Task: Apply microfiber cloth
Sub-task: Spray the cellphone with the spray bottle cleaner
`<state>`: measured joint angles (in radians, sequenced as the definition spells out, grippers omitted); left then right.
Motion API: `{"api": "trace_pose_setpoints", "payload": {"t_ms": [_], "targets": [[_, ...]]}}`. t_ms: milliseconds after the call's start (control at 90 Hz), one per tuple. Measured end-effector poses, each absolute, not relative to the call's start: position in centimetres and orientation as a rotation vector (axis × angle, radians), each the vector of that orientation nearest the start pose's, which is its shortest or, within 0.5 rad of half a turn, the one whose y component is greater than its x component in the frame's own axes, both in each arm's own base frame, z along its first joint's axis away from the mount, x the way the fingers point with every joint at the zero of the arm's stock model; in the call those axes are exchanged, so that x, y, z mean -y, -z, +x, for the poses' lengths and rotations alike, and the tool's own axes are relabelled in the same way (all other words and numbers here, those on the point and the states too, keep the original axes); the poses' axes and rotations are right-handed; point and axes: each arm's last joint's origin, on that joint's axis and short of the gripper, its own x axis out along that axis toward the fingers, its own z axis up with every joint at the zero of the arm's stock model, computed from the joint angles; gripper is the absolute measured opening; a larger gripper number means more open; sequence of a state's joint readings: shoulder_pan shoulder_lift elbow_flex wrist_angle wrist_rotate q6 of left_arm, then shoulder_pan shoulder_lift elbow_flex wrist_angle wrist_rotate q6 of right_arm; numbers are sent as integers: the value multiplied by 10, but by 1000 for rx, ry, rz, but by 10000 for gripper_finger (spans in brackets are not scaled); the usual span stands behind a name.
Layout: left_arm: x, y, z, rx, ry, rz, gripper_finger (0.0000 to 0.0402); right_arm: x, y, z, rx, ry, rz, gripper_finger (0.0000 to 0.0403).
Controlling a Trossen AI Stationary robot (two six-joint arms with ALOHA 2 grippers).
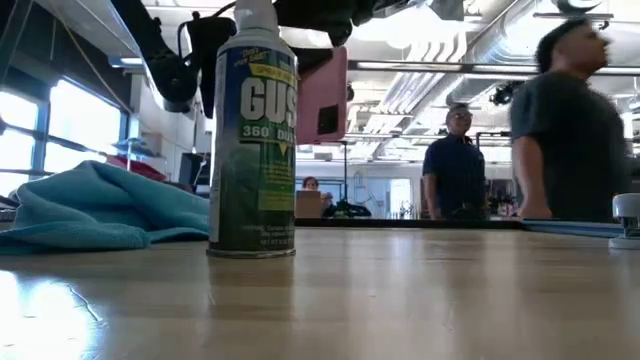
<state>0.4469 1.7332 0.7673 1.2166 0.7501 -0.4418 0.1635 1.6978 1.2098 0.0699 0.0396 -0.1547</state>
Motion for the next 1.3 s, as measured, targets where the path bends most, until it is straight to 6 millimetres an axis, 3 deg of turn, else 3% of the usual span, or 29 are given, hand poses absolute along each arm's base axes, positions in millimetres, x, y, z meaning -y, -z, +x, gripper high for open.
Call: {"api": "trace_pose_setpoints", "payload": {"t_ms": [356,422,622,878,1078,1300], "targets": [[-133,-225,308,184,359,-299,10,-62,-265,381,-404,-156,-220,0],[-137,-227,306,197,355,-307,10,-61,-274,377,-394,-150,-251,0],[-149,-239,297,240,342,-289,10,-61,-331,359,-323,-42,-310,0],[-155,-282,276,331,359,-172,10,-55,-349,334,-391,114,-257,0],[-149,-312,256,437,324,65,10,-48,-329,314,-360,186,-120,12],[-135,-324,250,515,271,621,10,-36,-313,276,-187,358,95,79]]}}
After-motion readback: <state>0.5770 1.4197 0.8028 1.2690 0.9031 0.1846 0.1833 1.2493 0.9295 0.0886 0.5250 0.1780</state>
